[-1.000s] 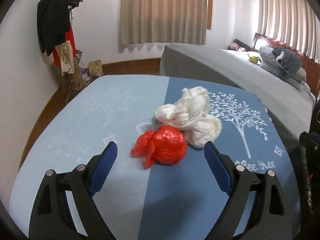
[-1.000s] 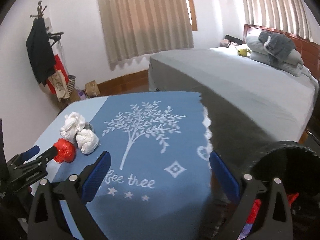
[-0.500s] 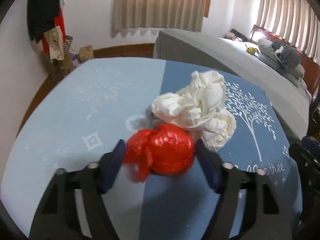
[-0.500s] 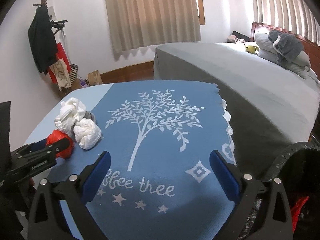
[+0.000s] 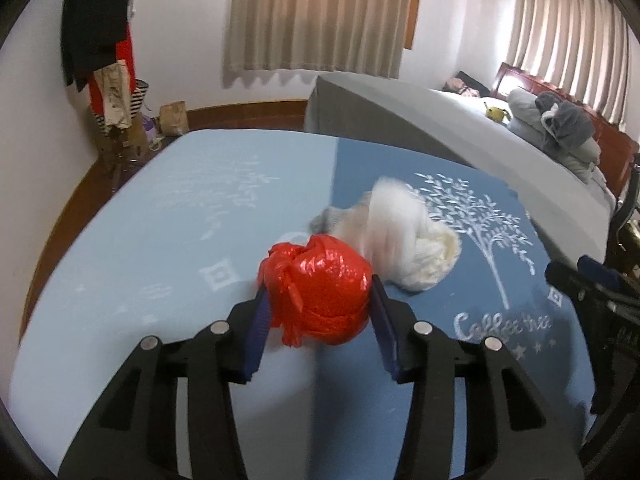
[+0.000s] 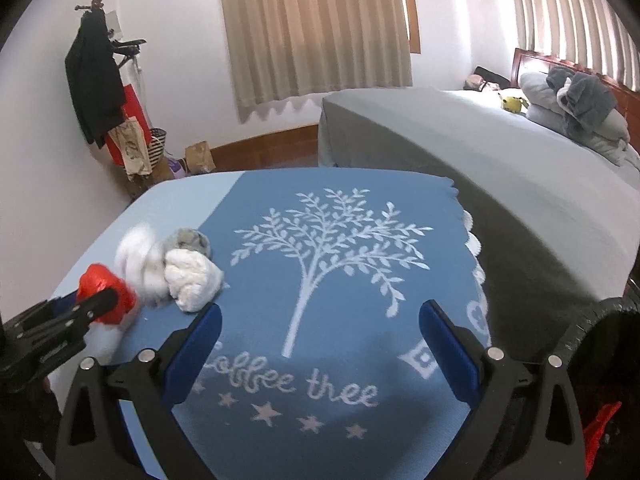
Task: Collect trash
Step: 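Grasp the white plastic bag with the right tool while the left tool holds the red bag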
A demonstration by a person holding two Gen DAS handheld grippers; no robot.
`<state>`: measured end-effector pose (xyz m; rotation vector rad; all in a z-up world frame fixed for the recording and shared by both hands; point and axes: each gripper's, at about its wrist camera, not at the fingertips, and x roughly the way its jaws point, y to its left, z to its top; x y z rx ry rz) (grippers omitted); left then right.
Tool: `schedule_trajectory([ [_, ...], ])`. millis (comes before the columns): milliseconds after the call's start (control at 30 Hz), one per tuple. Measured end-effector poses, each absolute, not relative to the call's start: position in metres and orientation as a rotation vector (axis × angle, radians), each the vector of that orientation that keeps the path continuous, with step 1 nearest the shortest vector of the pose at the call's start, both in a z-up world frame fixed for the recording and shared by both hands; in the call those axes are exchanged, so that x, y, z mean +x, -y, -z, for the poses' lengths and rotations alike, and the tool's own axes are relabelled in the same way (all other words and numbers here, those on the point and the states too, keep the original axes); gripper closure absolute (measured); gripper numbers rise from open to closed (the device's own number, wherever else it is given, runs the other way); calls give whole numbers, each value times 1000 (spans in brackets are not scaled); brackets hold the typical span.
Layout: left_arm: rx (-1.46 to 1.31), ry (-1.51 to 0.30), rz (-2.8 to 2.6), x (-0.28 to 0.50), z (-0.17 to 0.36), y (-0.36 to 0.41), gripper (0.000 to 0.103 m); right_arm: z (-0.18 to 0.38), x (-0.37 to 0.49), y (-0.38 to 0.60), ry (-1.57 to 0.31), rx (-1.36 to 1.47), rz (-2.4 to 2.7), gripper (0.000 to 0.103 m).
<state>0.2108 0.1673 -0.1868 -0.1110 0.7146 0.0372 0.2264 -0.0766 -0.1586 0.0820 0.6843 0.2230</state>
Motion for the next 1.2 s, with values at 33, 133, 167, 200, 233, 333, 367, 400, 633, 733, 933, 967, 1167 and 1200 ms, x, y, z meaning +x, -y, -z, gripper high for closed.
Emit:
schedule_trajectory([
  [33,-109,-713,-50,207,187,-171,58,158,227,74,-682,83,-228,6],
  [133,-107,-715,-82,201,187,-182,58,157,227,62,-681,79,-251,6],
  [167,-109,-718,-90,200,188,-186,58,157,227,59,-682,75,-257,6],
  [200,-113,-724,-98,199,189,-189,58,157,227,55,-684,71,-263,6],
  [233,-116,-725,-101,200,188,-192,58,158,227,52,-685,67,-269,6],
  [333,-121,-725,-112,199,189,-197,58,159,229,41,-689,58,-284,6],
  [367,-123,-724,-114,198,189,-198,58,159,229,40,-688,58,-287,6],
  [400,-125,-722,-115,198,189,-201,58,159,230,37,-687,58,-288,6],
  [633,-123,-718,-123,205,194,-204,58,162,245,24,-686,58,-301,7],
  [733,-132,-722,-128,209,197,-207,58,163,251,14,-686,55,-316,8],
  [933,-150,-720,-134,208,198,-212,58,174,259,-12,-715,16,-353,15],
  [967,-149,-722,-135,208,198,-211,59,176,260,-16,-723,10,-359,15],
  [1167,-144,-726,-133,208,198,-210,59,183,269,-30,-780,-14,-410,41],
  [1200,-144,-726,-133,209,198,-210,59,184,270,-31,-790,-11,-422,52],
])
